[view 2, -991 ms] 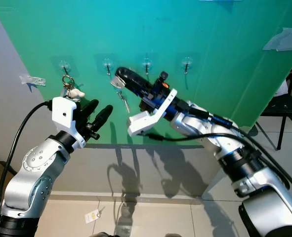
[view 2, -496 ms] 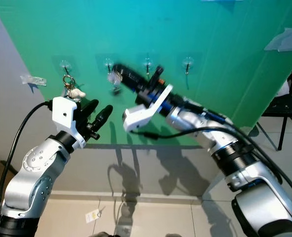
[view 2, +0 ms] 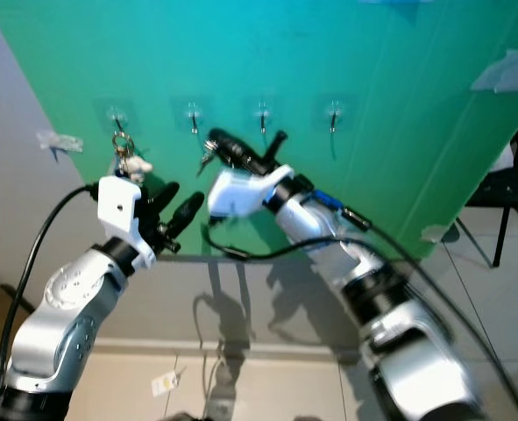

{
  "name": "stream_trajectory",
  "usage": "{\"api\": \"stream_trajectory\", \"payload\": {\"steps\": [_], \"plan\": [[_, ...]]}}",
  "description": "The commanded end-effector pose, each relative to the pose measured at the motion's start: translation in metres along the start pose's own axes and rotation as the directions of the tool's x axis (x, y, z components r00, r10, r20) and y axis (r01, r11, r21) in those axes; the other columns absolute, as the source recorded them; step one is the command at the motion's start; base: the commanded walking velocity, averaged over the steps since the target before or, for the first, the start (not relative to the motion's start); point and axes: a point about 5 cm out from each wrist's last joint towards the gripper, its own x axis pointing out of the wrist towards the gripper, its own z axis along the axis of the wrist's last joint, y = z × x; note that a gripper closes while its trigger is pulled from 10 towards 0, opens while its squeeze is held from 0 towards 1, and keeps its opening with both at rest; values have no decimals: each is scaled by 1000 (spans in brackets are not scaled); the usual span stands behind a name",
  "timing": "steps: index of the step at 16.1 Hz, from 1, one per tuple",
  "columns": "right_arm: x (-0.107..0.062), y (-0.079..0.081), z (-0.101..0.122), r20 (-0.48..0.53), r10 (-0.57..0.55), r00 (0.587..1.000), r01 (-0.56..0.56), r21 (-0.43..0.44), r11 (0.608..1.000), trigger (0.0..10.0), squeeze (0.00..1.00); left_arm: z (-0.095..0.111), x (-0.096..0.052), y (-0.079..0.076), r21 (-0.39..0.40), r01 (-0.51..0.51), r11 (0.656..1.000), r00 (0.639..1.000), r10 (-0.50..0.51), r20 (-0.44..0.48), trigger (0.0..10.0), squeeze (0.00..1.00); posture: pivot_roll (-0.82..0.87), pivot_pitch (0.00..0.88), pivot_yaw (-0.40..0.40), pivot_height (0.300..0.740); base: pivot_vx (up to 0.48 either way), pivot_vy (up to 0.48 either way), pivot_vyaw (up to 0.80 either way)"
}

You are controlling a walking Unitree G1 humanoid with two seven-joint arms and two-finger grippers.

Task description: Hang keys on a hook

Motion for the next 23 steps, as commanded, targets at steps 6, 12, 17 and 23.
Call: {"api": "stream_trajectory", "payload": {"steps": [6, 12, 17, 23], "plan": [[-3, 6, 8, 34, 103, 994, -106, 133, 985, 0, 0, 0, -3, 0, 16, 1, 1000, 1000, -1, -10, 10000, 0, -93, 29, 80, 740, 0, 0, 0], [-1, 4, 15, 31, 132, 991, -132, 428, 894, 0, 0, 0, -4, 0, 21, -5, 1000, 1000, 5, -13, 10000, 0, -90, 29, 78, 740, 0, 0, 0], [-3, 1, 10, -42, 79, 996, -28, 689, 724, 0, 0, -6, 0, -5, 3, 19, 1000, 999, -19, -37, 10000, 0, -95, 6, 81, 740, 0, 0, 0], [-6, -2, 12, -56, 113, 992, -48, 666, 745, 0, 0, -5, 3, -11, -3, 60, 998, 997, -60, -37, 10000, 0, -98, 0, 82, 740, 0, 0, 0]]}}
